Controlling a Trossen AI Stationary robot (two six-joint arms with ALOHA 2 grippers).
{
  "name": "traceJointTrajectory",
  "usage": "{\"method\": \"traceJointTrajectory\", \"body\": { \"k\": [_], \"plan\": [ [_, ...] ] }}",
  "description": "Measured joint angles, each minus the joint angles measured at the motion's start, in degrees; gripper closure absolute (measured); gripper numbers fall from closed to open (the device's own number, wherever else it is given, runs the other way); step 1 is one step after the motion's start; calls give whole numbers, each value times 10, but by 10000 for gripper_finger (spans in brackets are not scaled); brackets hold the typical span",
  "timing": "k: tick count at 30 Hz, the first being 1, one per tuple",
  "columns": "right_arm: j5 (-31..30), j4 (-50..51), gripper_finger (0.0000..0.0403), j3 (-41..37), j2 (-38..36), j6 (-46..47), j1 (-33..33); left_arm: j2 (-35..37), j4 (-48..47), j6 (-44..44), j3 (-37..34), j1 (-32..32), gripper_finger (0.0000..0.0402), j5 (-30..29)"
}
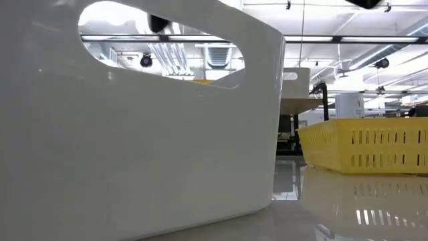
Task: Stack baskets on shelf by color
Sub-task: Stack the top yellow bin on top of the yellow bin on the shelf
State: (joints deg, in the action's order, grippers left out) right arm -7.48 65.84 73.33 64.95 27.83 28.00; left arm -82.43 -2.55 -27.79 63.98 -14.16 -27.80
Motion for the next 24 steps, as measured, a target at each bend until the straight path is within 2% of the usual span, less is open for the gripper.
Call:
{"method": "traceJointTrajectory", "body": {
  "k": [5,11,15,17,21,24],
  "plan": [
    [-20,5,313,-31,-9,127,32,-117,0,109,105,47,236,136],
    [-137,37,319,-22,-56,348,95,-262,-12,189,267,72,236,287],
    [-214,85,328,-13,-82,461,129,-348,-71,196,366,68,236,320],
    [-231,107,330,-12,-90,497,141,-387,-108,194,402,62,236,338],
    [-247,128,331,-14,-94,511,146,-445,-189,191,447,46,236,351],
    [-253,144,331,-14,-90,505,146,-468,-198,161,453,35,236,350]
  ]
}}
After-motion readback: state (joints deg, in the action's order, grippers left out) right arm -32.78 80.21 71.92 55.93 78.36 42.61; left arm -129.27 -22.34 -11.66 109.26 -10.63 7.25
